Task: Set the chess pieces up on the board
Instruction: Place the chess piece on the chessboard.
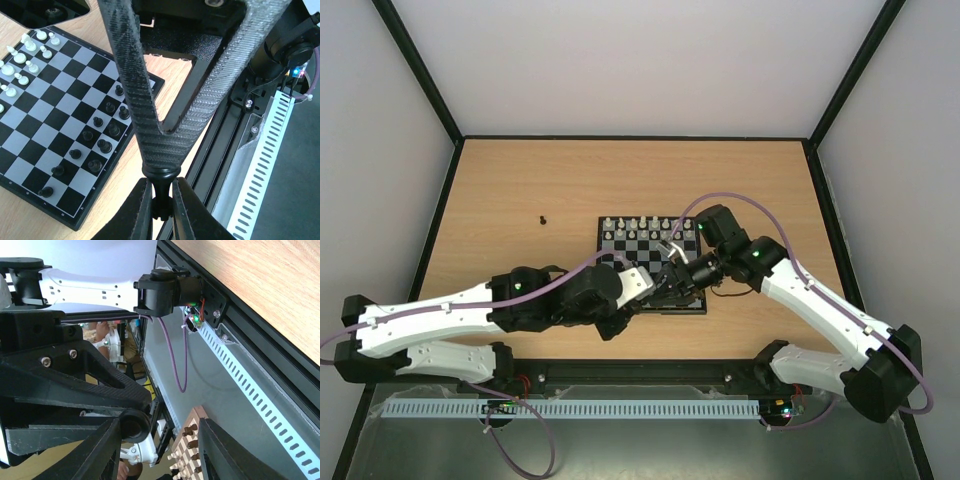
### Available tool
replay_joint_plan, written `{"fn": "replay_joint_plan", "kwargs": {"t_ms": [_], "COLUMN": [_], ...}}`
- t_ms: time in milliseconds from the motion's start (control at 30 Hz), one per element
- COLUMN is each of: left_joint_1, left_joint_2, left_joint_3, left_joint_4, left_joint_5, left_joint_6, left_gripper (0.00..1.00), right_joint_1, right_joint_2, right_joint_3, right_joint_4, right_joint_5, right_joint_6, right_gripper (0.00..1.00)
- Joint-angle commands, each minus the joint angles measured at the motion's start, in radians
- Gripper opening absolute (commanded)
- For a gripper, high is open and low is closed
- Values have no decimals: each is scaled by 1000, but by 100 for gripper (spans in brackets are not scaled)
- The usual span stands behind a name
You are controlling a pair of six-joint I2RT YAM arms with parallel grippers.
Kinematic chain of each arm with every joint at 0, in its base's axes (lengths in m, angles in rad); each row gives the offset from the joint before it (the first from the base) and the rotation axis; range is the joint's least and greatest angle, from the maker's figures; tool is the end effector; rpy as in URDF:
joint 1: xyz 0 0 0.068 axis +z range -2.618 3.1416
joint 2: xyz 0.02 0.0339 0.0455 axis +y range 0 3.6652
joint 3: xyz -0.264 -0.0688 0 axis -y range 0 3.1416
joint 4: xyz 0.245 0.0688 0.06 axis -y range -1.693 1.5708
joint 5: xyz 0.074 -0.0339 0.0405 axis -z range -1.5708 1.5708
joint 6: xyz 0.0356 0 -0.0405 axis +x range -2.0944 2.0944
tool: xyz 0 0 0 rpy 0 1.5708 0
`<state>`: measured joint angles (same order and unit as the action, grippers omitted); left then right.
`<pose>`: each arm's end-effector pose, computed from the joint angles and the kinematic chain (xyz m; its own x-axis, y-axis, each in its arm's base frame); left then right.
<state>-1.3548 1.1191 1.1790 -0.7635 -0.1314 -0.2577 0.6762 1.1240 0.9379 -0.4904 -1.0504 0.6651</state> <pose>0.0537 -0.2228 0.3549 -0.3754 0.5320 -0.7589 0.8803 0.4609 -0.1124 0.1595 0.1676 0.3078 -0.9019 -0.3303 -0.2783 -0.3587 0.2138 0.9086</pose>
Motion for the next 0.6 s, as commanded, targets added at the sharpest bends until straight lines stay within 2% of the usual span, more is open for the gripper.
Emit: {"fn": "replay_joint_plan", "kwargs": {"t_ms": [0, 133, 333, 567], "left_joint_1": [-13, -15, -17, -17], "left_joint_2": [17, 22, 29, 31], "left_joint_3": [5, 6, 5, -3], "left_joint_4": [16, 18, 20, 23], "left_joint_5": [26, 29, 32, 26], "left_joint_6": [15, 14, 15, 16], "left_gripper": [9, 8, 8, 8], "right_joint_1": [12, 13, 16, 24], "right_joint_2": [3, -4, -9, 1], "right_joint_3": [30, 29, 26, 31], "right_joint_4": [-39, -40, -42, -42], "right_joint_5": [-29, -29, -27, -27], "right_joint_6": [-10, -11, -13, -16], "right_gripper": [43, 43, 35, 34]}}
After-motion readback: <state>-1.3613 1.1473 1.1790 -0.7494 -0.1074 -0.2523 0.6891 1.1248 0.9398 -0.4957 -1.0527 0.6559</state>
